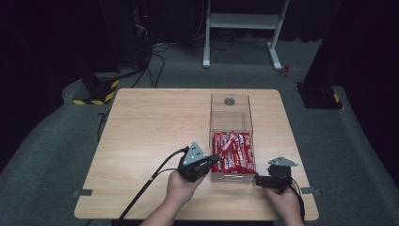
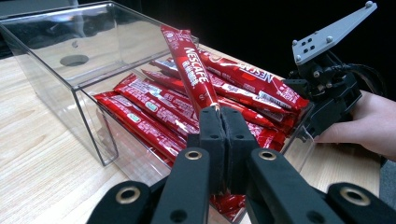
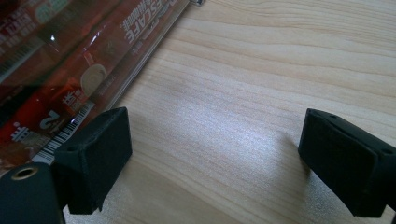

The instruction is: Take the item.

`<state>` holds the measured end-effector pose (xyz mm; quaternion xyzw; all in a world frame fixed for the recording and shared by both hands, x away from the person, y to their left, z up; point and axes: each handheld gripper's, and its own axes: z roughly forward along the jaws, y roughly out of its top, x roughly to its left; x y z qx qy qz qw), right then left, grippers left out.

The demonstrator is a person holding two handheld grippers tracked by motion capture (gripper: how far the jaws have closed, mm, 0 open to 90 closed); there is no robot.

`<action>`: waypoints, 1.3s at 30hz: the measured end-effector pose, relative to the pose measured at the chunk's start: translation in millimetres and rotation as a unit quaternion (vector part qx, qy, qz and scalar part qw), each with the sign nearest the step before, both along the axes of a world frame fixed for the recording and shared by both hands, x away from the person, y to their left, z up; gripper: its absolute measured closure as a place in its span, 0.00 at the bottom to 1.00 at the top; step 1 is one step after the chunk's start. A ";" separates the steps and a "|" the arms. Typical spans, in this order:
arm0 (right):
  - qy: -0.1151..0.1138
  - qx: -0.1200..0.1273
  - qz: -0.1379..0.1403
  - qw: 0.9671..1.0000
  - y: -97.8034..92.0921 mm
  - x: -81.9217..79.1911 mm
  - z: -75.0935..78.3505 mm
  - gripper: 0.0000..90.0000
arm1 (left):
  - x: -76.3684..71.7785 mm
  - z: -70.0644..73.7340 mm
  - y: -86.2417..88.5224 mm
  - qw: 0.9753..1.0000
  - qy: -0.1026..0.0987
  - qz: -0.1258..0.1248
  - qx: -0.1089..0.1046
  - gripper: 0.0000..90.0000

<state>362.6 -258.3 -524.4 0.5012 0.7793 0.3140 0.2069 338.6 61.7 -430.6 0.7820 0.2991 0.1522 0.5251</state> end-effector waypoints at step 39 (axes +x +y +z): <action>-0.001 0.000 0.001 1.000 -0.1 0.1 -0.1 0.10 | -4.3 -2.8 48.8 0.998 -0.002 0.052 -0.026 0.98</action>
